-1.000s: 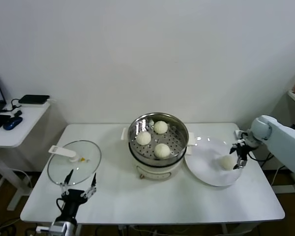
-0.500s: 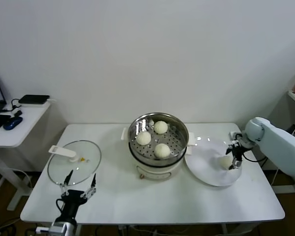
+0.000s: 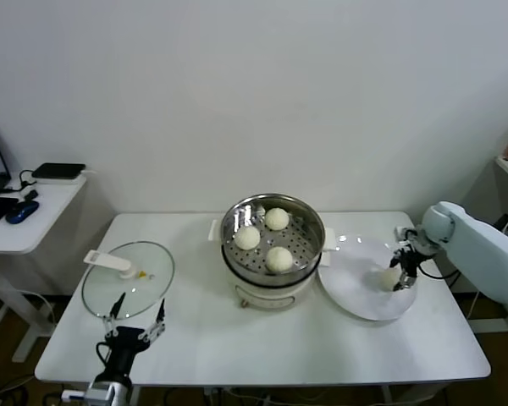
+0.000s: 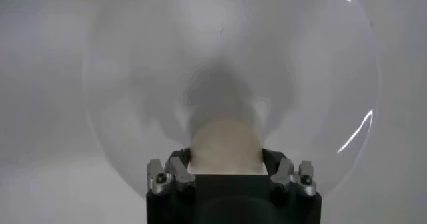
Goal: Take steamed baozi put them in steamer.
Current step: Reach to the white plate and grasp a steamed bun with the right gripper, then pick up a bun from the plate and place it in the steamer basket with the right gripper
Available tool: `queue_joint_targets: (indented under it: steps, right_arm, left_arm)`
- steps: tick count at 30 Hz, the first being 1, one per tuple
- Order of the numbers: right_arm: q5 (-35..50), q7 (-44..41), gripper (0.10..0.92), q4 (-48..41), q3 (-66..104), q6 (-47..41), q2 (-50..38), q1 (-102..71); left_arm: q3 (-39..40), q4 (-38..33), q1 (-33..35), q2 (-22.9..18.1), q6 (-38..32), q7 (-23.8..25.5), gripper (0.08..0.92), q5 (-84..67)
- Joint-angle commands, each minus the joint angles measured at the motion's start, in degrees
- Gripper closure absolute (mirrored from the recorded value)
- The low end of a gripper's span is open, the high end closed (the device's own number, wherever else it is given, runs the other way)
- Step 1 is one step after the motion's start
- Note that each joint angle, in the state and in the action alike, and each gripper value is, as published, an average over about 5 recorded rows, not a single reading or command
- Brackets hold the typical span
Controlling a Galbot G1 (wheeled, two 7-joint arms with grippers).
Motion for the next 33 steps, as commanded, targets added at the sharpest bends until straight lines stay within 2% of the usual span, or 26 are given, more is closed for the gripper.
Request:
queue_joint_targets:
  steps: [1,7,15,23,33]
  right_arm:
    - [2.3,-0.2,0.313,1.2,-1.5,-0.1,-0.9,1.8]
    - [8.8,-0.6,0.313,6.4,-8.2,-0.4,-3.6,9.8]
    - [22.1,-1.3,0.313,12.4,-25.5,-1.0,-4.3,29.4]
    - [35.7,-0.6,0.313,17.6,-37.0,-1.8,1.1,44.8]
    - [41.1,0.3,0.313,17.9,-37.6,-3.7,11.2,46.5]
  left_arm:
    - [0.0,0.0,-0.1,0.0,0.0,0.0,0.177,0.0]
    - [0.0,-0.2,-0.2,-0.2,-0.1,0.0,0.177,0.0]
    - [0.6,-0.4,-0.5,-0.5,-0.1,0.0,0.177,0.1]
    - [1.1,-0.5,-0.6,-0.4,-0.4,0.0,0.177,0.3]
    - [1.3,-1.2,-0.2,-0.5,-0.7,0.0,0.177,1.2]
